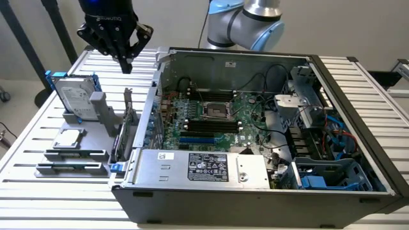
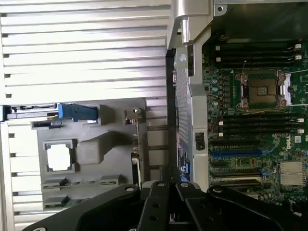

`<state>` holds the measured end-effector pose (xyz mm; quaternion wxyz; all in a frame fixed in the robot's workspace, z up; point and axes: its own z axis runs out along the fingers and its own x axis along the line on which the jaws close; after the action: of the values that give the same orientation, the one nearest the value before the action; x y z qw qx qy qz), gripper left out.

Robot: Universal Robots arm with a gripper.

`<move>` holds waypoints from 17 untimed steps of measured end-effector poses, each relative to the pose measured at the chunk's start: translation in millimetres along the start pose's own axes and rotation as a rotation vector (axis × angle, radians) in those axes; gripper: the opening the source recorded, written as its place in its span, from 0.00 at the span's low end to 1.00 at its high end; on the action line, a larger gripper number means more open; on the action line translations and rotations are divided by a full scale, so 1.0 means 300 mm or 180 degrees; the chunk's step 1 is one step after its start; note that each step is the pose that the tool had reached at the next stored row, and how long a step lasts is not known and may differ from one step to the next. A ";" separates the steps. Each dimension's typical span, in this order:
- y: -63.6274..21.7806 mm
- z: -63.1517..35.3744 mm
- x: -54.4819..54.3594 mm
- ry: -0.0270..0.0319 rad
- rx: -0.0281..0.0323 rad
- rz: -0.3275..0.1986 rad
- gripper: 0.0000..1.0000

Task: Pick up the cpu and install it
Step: 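Reach for the cpu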

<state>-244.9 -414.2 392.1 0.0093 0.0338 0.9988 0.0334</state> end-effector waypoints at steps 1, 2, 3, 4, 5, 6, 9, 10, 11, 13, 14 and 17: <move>-0.001 0.000 0.016 0.0000 0.0000 0.0000 0.11; -0.002 -0.001 0.031 0.0000 -0.0001 0.0000 0.11; -0.003 -0.001 0.046 0.0000 -0.0001 0.0000 0.11; -0.003 -0.001 0.060 0.0000 -0.0002 0.0000 0.11; -0.004 -0.001 0.077 0.0000 -0.0002 0.0000 0.11; -0.003 -0.001 0.091 0.0000 -0.0002 0.0000 0.11; 0.004 0.002 0.138 0.0000 -0.0002 0.0000 0.11; 0.007 0.005 0.154 0.0000 -0.0002 0.0000 0.11; 0.011 0.008 0.169 0.0000 -0.0002 0.0000 0.11; 0.018 0.015 0.200 -0.0002 -0.0002 0.0000 0.11; 0.022 0.019 0.215 -0.0002 -0.0002 0.0000 0.11; 0.033 0.030 0.261 -0.0005 -0.0002 0.0000 0.11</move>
<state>-322.1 -398.5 382.4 0.0100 0.0338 0.9988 0.0337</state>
